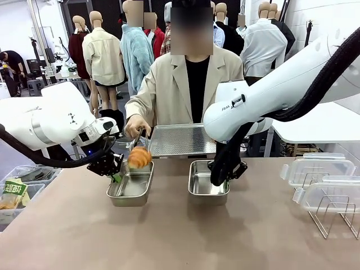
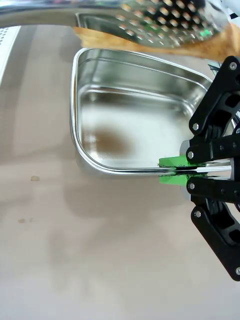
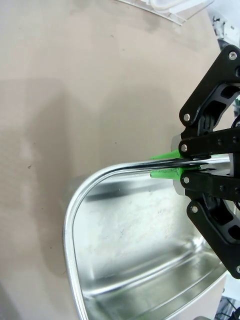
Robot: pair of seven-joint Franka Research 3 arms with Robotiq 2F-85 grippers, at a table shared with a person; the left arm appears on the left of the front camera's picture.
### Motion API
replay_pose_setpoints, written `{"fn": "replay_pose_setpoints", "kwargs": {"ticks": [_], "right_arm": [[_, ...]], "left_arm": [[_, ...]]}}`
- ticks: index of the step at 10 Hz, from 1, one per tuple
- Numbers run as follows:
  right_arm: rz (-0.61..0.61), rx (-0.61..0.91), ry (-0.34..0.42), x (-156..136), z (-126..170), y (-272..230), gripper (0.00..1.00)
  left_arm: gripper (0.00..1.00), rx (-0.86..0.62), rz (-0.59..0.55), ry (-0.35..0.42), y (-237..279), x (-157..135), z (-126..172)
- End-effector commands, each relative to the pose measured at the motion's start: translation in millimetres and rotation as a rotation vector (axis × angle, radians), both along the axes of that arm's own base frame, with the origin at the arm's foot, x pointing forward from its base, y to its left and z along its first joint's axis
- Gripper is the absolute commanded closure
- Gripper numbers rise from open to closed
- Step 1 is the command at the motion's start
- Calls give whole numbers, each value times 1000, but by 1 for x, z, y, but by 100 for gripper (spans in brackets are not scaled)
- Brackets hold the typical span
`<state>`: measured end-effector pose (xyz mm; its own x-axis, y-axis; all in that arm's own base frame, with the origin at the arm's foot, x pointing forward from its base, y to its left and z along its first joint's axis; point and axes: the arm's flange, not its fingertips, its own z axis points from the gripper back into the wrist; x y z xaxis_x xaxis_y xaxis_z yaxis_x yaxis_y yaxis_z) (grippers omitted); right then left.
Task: Place the bread in airtight containers.
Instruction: Once an object is inside an Airtight Container , place the container in the center of the table.
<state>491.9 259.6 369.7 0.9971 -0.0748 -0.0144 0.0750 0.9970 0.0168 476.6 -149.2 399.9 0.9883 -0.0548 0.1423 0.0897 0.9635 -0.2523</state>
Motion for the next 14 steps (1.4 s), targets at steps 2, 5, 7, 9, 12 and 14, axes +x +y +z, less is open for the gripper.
{"fn": "replay_pose_setpoints", "kwargs": {"ticks": [2,5,7,9,12,14], "right_arm": [[-1,1,-2,0,0,0,100],[-1,1,-2,0,0,0,100],[-1,1,-2,0,0,0,100],[-1,1,-2,0,0,0,100],[-1,1,-2,0,0,0,100],[-1,1,-2,0,0,0,100]], "left_arm": [[100,-1,14,-4,0,2,-2],[100,-1,14,-4,0,2,-2],[100,-1,14,-4,0,2,-2],[100,-1,14,-4,0,2,-2],[100,-1,14,-4,0,2,-2],[100,-1,14,-4,0,2,-2]]}}
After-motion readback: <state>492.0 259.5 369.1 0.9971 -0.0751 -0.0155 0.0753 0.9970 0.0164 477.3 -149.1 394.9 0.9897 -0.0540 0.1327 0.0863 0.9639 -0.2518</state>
